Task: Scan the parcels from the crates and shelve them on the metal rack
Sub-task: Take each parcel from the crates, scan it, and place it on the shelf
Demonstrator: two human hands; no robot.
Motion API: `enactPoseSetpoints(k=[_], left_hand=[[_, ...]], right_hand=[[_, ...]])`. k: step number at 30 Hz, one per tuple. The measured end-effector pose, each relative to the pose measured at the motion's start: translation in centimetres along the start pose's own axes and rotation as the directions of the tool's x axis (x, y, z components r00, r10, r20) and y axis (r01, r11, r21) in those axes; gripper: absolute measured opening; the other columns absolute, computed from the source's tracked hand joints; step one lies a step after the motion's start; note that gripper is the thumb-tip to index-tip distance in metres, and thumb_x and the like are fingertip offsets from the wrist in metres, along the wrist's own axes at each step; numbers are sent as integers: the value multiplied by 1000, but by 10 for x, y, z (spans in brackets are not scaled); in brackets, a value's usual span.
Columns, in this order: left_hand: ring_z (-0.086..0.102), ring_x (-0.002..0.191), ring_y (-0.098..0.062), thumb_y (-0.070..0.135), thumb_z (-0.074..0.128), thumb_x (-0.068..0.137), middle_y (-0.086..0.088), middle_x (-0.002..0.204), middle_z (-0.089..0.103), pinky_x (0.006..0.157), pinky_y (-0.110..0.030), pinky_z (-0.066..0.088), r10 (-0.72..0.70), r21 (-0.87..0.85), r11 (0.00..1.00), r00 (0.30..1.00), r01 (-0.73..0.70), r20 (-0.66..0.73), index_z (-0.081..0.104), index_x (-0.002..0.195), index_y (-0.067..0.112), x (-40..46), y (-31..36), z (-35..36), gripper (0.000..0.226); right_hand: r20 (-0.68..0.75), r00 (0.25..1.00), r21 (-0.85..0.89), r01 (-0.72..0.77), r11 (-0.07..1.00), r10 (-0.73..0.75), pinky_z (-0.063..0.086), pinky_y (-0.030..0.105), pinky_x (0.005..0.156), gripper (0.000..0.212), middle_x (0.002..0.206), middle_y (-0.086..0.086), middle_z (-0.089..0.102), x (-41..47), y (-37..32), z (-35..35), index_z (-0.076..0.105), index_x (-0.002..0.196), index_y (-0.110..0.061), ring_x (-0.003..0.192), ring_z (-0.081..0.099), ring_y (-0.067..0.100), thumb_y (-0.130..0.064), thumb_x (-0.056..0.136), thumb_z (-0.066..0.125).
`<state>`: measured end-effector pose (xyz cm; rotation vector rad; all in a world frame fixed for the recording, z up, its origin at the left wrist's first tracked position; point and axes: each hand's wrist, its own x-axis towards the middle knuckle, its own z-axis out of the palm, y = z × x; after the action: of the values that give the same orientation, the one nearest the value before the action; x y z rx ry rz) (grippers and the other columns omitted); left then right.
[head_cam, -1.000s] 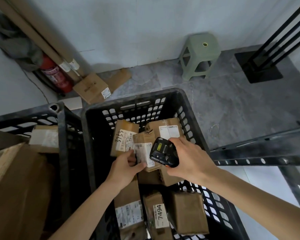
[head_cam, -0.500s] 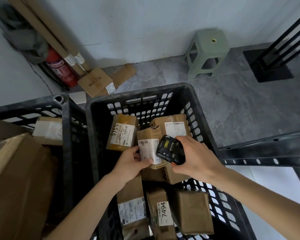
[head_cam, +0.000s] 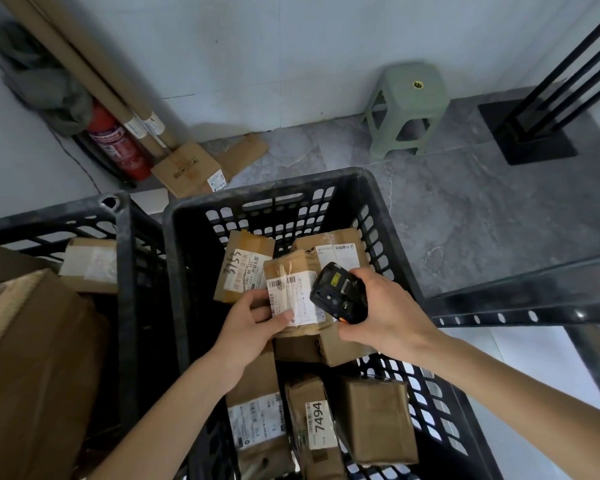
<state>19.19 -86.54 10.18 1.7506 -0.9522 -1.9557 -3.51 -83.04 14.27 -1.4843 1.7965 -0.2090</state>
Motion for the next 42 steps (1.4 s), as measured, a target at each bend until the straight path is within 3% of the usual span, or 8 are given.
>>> enactPoseSetpoints(k=[9,15,20,25,30,33,37,42], left_hand=[[74,102,-18,7,81,82,-4,113,74,89,-35,59,43,-54,998,999,-43,3,56,120,17,-18,3,-2,47],[75,101,-17,7,81,82,-1,110,77,82,-29,62,176,-76,981,983,-179,-47,61,124,28,-46,23,-8,51],[74,103,-15,10,79,84,3,113,77,87,-32,60,309,-64,948,949,-312,-58,60,133,31,-82,51,-13,57],[75,100,-21,9,77,87,1,111,77,88,-41,61,419,-51,906,907,-421,-41,62,129,29,-131,82,-17,49],[75,100,-21,13,80,85,3,112,77,90,-47,60,532,-20,846,845,-532,58,62,130,31,-194,116,-20,52],[74,104,-18,14,82,82,3,113,77,91,-39,59,601,-6,793,781,-609,168,62,133,33,-240,135,-21,58],[74,103,-15,11,82,81,5,112,77,86,-25,60,650,11,730,699,-684,297,61,135,32,-310,152,-19,61],[74,103,-22,9,85,76,2,113,77,92,-45,59,672,18,666,609,-746,421,65,130,30,-398,178,5,62]], right_hand=[[-11,1000,93,-25,995,26,56,28,83,66,107,-15,64,-11,-3,-8,50,126,-30,95,64,4,-28,72,88],[-52,999,114,-4,993,10,56,24,80,62,103,-17,65,-28,-19,-22,52,124,-32,93,64,1,-31,73,87],[-132,991,154,45,987,-24,49,8,73,62,105,-23,64,-55,-48,-45,46,121,-42,95,61,-10,-33,76,88],[-219,975,177,70,982,-30,48,7,73,61,103,-23,66,-97,-83,-72,46,120,-44,95,61,-12,-33,77,87],[-326,945,171,63,983,-4,55,18,75,54,102,-18,68,-165,-123,-100,51,117,-38,91,64,-6,-33,77,87],[-389,921,171,44,984,27,59,29,81,52,101,-16,70,-218,-145,-112,54,116,-38,91,66,-2,-35,75,87],[-502,863,163,27,986,59,58,26,83,54,102,-20,69,-301,-176,-125,54,116,-42,94,65,-5,-39,73,86],[-598,792,185,-7,983,119,58,24,82,50,100,-18,70,-415,-202,-149,56,116,-39,92,65,-6,-38,75,86]])
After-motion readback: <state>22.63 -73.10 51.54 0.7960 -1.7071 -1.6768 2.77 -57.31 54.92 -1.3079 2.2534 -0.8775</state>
